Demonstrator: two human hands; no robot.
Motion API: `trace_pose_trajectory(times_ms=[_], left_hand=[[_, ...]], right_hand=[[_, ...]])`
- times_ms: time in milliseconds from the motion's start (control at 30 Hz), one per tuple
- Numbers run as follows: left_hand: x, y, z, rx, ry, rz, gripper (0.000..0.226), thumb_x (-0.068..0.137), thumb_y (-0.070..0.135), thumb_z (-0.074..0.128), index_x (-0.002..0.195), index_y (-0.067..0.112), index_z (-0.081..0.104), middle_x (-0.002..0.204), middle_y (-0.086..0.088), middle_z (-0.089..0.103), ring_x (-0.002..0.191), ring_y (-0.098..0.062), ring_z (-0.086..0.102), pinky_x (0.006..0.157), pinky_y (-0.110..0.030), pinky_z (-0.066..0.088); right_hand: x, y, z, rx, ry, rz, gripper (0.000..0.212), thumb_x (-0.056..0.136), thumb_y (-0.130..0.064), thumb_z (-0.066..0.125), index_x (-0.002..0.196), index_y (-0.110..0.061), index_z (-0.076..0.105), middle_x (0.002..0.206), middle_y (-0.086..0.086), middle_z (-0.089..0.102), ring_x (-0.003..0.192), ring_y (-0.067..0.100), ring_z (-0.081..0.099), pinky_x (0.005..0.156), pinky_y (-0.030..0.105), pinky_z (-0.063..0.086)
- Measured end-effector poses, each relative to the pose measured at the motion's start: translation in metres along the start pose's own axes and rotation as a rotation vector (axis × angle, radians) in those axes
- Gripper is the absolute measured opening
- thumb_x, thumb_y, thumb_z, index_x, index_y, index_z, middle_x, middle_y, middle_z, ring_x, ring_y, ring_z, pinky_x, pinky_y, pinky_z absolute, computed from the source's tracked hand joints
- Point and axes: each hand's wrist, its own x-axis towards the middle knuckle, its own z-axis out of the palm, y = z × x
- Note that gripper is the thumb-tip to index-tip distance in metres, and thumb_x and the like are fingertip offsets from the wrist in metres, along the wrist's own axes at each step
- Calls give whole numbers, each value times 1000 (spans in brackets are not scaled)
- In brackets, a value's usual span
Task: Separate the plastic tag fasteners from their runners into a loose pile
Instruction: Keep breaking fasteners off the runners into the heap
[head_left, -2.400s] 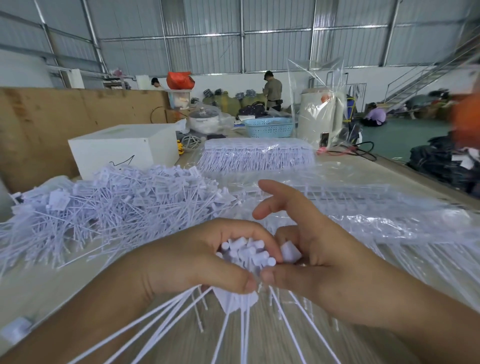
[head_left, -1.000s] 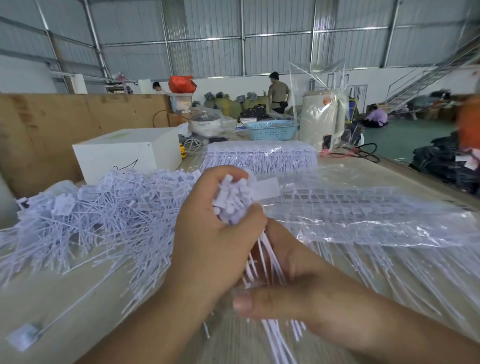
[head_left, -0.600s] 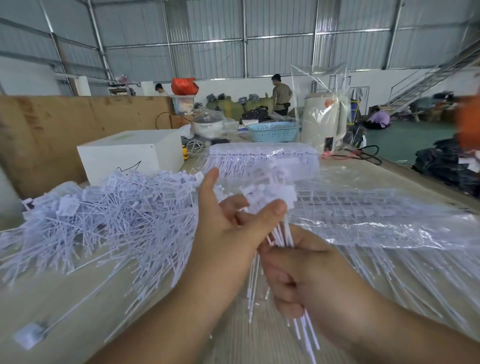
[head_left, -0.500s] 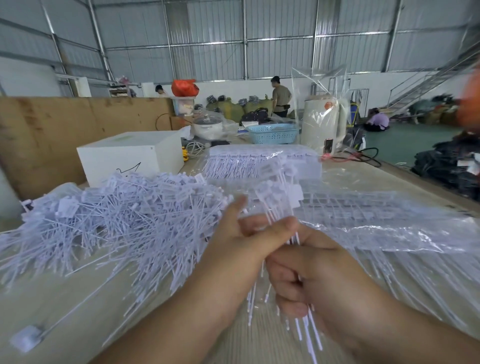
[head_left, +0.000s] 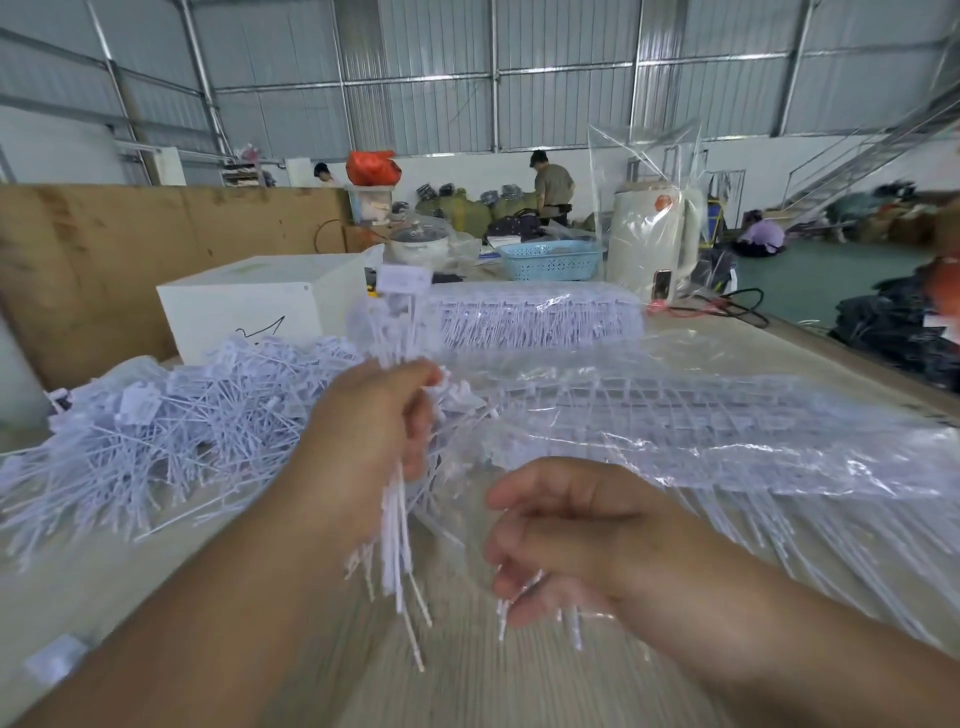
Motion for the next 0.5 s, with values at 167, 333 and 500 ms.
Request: trace_pose_trajectory(times_ms=[167,333,500], left_hand=[[31,-12,-36,985,230,215,28,92,35,52,75,13,52,67,-3,53,61,-24,51,56,-31,36],[28,-21,-29,1584,241,211,62,88,60,47,126,11,51,123,-10,51,113,-33,51,90,-44,43],[20,-32,-16,1548,223,719,63,87,55,48,135,14,47,133,-13,51,117,-36,50,92,-50,42]], right_hand=[[-2,0,-9,-602,153,-183,11,91,-21,66,98,-29,64,83,-6,65,56,3,54,54,16,43],[1,1,-22,-964,213,-204,6,91,-33,62,93,-27,62,84,-10,63,63,4,59,58,19,47],[3,0,-36,-1150,229,-33,33,93,-48,53,119,-28,60,115,-16,57,89,1,60,82,20,46]])
